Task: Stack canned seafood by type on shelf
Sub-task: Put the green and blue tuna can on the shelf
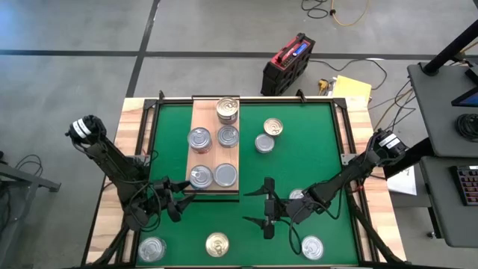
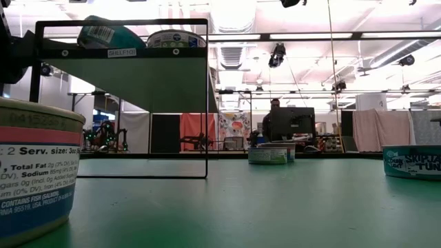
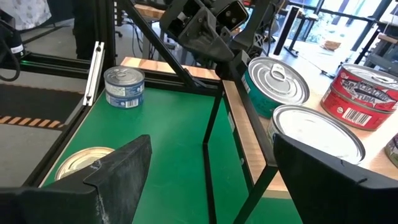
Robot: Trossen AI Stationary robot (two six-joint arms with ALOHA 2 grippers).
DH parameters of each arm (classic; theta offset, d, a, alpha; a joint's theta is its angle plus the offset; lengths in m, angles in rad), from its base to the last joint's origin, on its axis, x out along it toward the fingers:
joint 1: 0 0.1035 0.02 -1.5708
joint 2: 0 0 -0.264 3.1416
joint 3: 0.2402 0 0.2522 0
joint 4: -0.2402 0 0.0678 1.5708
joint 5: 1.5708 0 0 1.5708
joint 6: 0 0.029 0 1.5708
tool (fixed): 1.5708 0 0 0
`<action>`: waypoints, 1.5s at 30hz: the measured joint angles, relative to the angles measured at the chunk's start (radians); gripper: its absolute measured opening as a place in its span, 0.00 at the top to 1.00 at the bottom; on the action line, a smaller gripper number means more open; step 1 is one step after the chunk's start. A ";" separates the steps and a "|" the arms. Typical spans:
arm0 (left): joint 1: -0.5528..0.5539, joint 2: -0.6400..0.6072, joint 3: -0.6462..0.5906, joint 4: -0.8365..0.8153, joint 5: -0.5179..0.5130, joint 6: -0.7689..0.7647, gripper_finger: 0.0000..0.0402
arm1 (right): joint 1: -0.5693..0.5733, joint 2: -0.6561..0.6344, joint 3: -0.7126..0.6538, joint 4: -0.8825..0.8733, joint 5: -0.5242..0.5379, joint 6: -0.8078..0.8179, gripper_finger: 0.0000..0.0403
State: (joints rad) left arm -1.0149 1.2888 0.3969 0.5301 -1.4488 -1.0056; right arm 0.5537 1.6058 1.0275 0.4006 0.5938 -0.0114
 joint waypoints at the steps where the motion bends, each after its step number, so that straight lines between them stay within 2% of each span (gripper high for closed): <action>1: 0.000 0.000 0.000 0.000 -0.005 -0.010 0.19 | 0.000 0.000 0.000 -0.001 0.000 0.002 0.18; 22: -0.002 -0.001 0.000 0.005 -0.021 -0.245 0.19 | 0.005 0.000 0.000 -0.002 -0.002 0.013 0.18; 34: -0.003 -0.006 0.000 0.009 -0.011 -0.249 0.19 | 0.006 0.000 0.000 -0.004 -0.002 0.010 0.18; 45: -0.003 -0.006 -0.001 0.003 -0.047 -0.240 0.19 | 0.006 0.000 0.000 -0.008 -0.002 0.011 0.18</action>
State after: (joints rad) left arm -1.0183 1.2831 0.3961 0.5335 -1.4960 -1.2461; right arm 0.5602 1.6058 1.0271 0.3922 0.5917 -0.0002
